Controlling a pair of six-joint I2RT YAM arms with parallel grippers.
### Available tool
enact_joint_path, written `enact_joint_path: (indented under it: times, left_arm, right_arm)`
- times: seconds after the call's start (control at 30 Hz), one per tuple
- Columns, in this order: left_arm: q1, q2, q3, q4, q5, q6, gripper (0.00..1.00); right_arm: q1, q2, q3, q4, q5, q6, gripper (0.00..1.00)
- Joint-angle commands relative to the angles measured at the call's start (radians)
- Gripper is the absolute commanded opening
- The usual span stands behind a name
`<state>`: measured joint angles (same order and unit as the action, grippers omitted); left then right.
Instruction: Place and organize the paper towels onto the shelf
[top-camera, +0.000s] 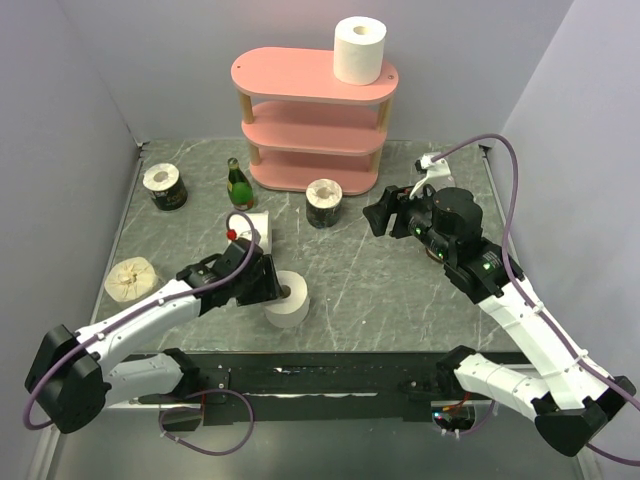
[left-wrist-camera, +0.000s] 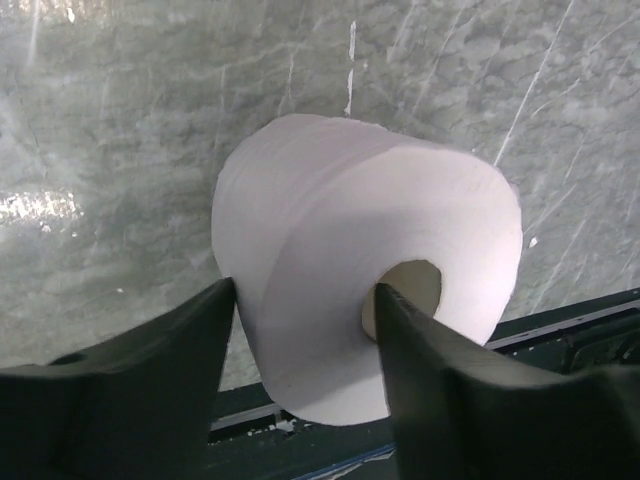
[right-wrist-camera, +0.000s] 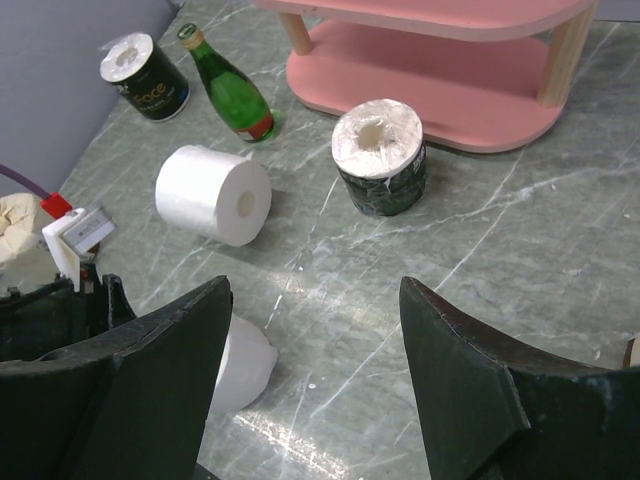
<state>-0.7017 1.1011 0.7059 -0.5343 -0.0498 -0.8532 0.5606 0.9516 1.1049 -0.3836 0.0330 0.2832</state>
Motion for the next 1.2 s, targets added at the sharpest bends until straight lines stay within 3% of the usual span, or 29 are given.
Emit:
enact_joint_path:
  times: [0.0,0.03,0.2,0.4,0.63,0.8,0.93,1.0,1.17]
  left_arm:
    - [-0.007,0.019,0.007,0.045,-0.001,-0.001,0.57]
    - [-0.005,0.013,0.015,0.04,-0.004,-0.004,0.49]
    - [-0.007,-0.047,0.099,-0.038,-0.028,-0.007,0.37]
    - [-0.005,-0.04,0.476,-0.171,-0.205,0.077,0.33]
    - [0.053,0.206,1.028,-0.244,-0.335,0.265,0.32]
    - [0.2,0.406,1.303,-0.208,-0.196,0.319,0.33]
    - [0.252,0.574,1.63,-0.213,-0.159,0.338,0.33]
    - [0.271,0.62,1.696,-0.15,-0.134,0.335,0.34]
    - [0.32,0.609,1.606,0.039,-0.079,0.293,0.38]
  right_arm:
    - [0.005,-0.002,-0.002,0.025,0.008,0.007,0.75]
    - [0.005,-0.005,0.001,0.02,0.011,0.005,0.75]
    - [0.005,-0.022,0.006,0.002,0.016,0.002,0.75]
    - [0.005,-0.063,-0.004,-0.027,-0.022,0.028,0.75]
    - [0.004,-0.126,-0.004,-0.067,-0.027,0.034,0.75]
    - [0.005,-0.148,0.016,-0.089,-0.027,0.022,0.75]
    - [0.005,-0.158,0.03,-0.11,-0.018,0.001,0.75]
    - [0.004,-0.166,0.026,-0.121,-0.012,-0.007,0.75]
    - [0.005,-0.189,0.015,-0.117,-0.016,0.001,0.75]
